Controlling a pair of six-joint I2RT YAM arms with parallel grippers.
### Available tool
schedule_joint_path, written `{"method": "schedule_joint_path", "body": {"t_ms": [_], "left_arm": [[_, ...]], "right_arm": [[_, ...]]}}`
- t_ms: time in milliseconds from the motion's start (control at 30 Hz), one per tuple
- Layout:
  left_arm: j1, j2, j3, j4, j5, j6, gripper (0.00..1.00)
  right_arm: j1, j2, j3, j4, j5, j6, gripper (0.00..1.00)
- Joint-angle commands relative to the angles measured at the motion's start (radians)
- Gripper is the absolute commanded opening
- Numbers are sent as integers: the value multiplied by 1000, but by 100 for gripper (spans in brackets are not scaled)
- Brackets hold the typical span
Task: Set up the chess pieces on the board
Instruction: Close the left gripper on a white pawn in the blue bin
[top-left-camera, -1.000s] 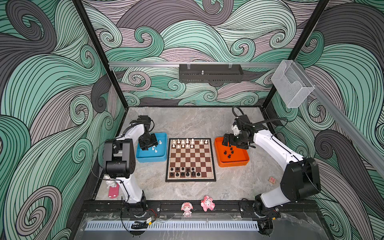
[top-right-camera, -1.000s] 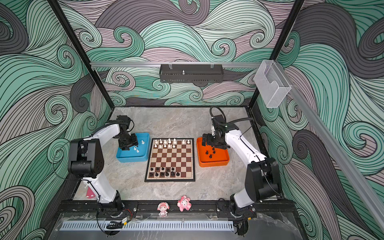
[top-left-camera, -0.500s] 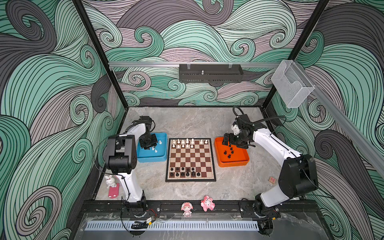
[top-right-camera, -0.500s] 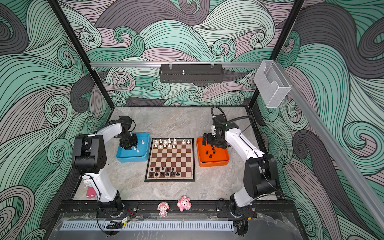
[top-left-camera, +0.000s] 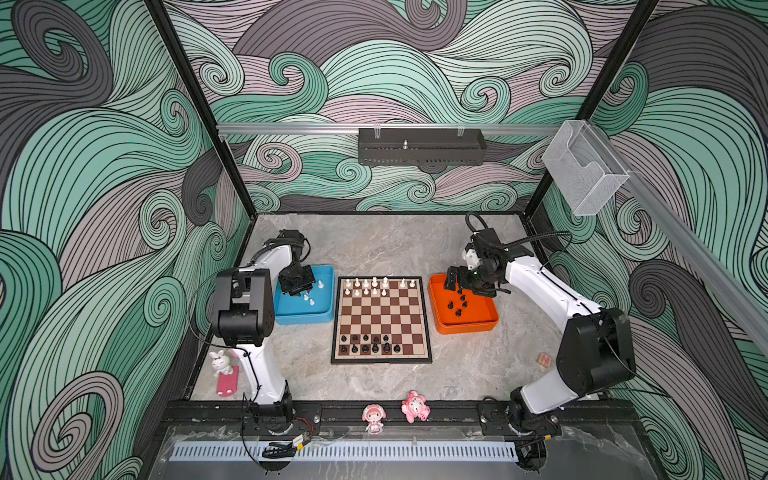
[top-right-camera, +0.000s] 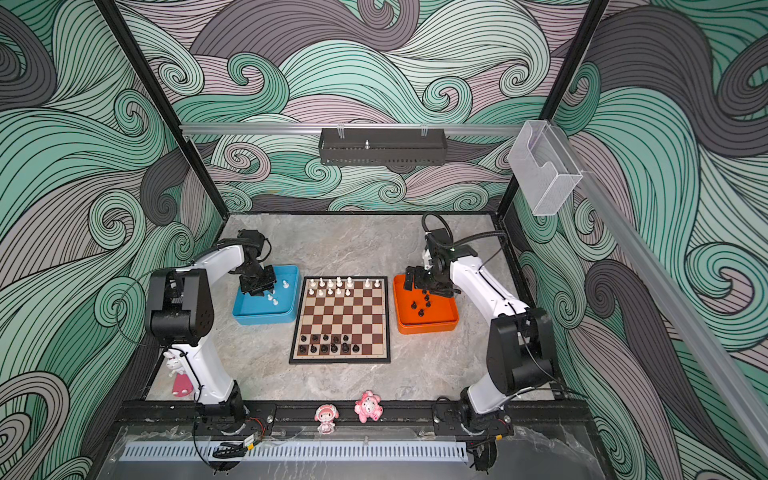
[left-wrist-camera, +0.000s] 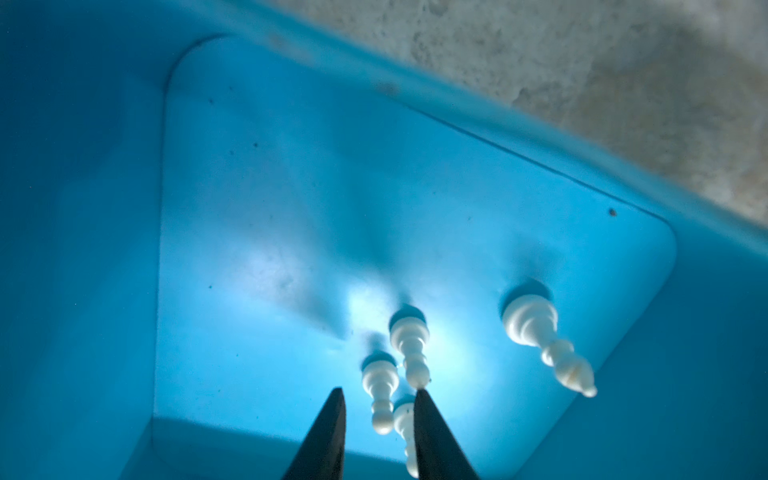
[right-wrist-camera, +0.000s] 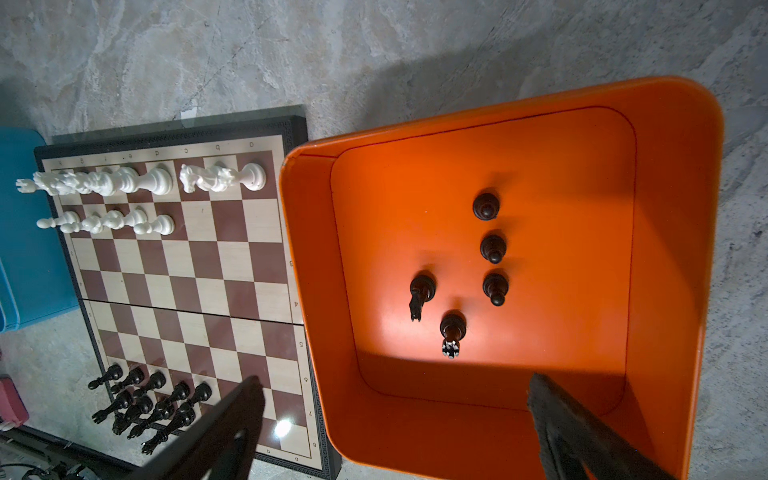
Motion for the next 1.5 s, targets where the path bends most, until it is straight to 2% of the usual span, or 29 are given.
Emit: {"method": "schedule_joint_path", "body": {"t_ms": [0, 367, 800, 1000, 1167, 1367, 1467], "left_arm": [[-7, 22, 11, -4, -15, 6, 28], [-18, 33, -8, 6, -30, 10, 26], [-23, 35, -4, -5, -29, 21, 12], [-26, 24, -4, -12, -24, 25, 9], [-29, 12, -8, -14, -33, 28, 10], [-35, 15, -22, -6, -30, 28, 21], [-39, 16, -28, -3, -29, 25, 23]], "right_arm": [[-7, 16, 13, -6, -8, -9, 99], [-7, 19, 11, -6, -8, -10, 99], [-8, 18, 13, -5, -16, -9, 99], [-9, 17, 16, -6, -21, -9, 99], [-7, 15, 16, -5, -19, -7, 99], [-8, 15, 9, -5, -17, -9, 99], [-9, 14, 8, -5, -15, -9, 99]]}}
